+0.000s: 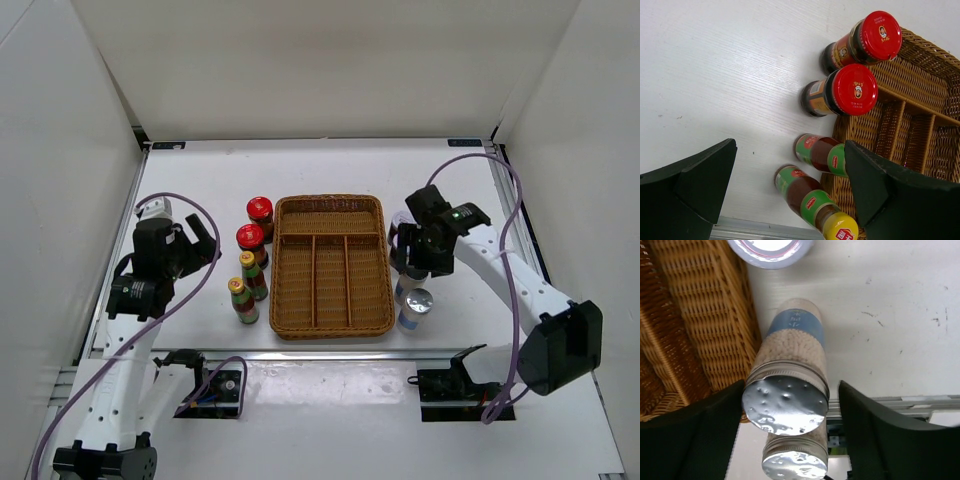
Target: Organize the condiment bottles
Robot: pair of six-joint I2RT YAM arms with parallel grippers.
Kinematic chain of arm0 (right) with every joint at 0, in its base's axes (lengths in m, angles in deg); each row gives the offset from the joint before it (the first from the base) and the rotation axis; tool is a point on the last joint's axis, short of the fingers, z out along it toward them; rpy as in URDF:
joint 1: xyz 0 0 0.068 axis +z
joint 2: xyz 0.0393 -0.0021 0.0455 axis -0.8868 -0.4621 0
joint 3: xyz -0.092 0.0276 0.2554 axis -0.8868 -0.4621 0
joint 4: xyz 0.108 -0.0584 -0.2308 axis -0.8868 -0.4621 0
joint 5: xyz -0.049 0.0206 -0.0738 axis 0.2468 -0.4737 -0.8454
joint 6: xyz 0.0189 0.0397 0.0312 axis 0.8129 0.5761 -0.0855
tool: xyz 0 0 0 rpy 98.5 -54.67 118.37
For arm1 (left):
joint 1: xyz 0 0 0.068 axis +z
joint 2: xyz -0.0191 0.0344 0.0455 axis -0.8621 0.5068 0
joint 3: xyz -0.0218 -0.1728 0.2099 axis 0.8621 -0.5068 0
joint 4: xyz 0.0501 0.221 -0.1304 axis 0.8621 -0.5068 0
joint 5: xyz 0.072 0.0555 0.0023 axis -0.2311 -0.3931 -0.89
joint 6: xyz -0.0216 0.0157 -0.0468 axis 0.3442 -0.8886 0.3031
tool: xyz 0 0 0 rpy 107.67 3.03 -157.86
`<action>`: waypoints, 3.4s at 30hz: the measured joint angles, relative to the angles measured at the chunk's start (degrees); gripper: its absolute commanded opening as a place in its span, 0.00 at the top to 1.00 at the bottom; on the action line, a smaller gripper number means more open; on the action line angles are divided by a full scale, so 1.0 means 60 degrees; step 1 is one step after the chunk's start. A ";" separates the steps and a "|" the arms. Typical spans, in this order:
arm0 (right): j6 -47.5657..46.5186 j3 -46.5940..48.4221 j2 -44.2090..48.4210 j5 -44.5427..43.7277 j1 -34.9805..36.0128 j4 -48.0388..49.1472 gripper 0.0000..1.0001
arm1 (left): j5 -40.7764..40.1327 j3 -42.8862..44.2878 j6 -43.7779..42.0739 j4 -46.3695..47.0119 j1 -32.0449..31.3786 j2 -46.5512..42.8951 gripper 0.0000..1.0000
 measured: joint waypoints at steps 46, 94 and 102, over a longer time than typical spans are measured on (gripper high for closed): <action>-0.0506 0.2951 -0.2787 -0.1049 0.2248 0.1260 0.00 | 0.0211 -0.0022 -0.0015 -0.0018 0.0000 0.0430 0.00; 0.2951 0.1224 0.2127 -0.2747 0.4065 -0.1617 0.72 | 0.0270 -0.0022 -0.0015 -0.0018 0.0000 0.0437 0.00; 0.2998 0.2036 0.0240 -0.3628 0.5635 -0.1461 0.67 | 0.0270 -0.0022 -0.0015 -0.0018 0.0000 0.0437 0.00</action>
